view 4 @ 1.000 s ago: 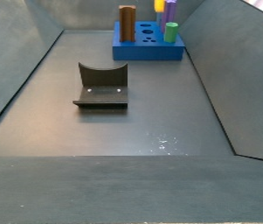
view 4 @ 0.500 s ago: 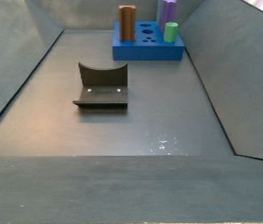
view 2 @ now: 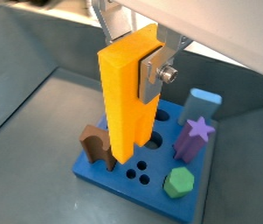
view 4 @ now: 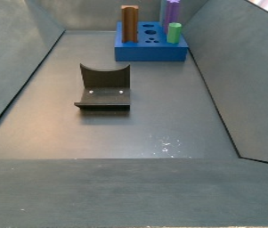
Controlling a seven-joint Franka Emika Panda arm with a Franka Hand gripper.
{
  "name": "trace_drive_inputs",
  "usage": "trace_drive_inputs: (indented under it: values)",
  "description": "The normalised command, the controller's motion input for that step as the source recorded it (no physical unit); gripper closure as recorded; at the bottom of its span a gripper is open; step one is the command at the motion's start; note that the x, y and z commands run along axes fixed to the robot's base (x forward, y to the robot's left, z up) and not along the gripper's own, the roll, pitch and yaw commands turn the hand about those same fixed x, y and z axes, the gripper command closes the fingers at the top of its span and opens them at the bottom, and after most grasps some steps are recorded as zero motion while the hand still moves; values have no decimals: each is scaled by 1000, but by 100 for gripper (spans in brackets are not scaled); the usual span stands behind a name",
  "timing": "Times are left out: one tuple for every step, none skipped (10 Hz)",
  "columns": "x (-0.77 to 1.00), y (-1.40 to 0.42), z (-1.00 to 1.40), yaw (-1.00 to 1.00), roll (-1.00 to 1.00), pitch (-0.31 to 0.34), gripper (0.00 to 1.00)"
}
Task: Pick up the double-square object. Move up. Move to above the board. Insert the double-square object.
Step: Insert the double-square object.
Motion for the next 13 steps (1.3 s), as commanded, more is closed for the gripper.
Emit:
trace_drive_inputs:
  values:
    - [49,0,-171,-983,0,-156,100]
    - [106,-203,-249,-783,0,-233,100]
    - [194,-286,-283,-663,0,-251,100]
    - [291,-334,-246,-589,0,-201,100]
    - [434,-400,-183,-477,0,-116,100]
    - [503,-514,-43,-383,0,-13,100]
    - [437,-549,0,-386,0,0,100]
    - [37,-403,-74,-789,33,0,100]
    - [0,-54,-166,-1000,16,0,100]
    - [0,0,-200,-1000,13,0,100]
    - [0,0,-206,-1000,13,0,100]
    - [0,0,-226,-1000,19,-17,100]
    - [83,0,-334,-963,63,-29,100]
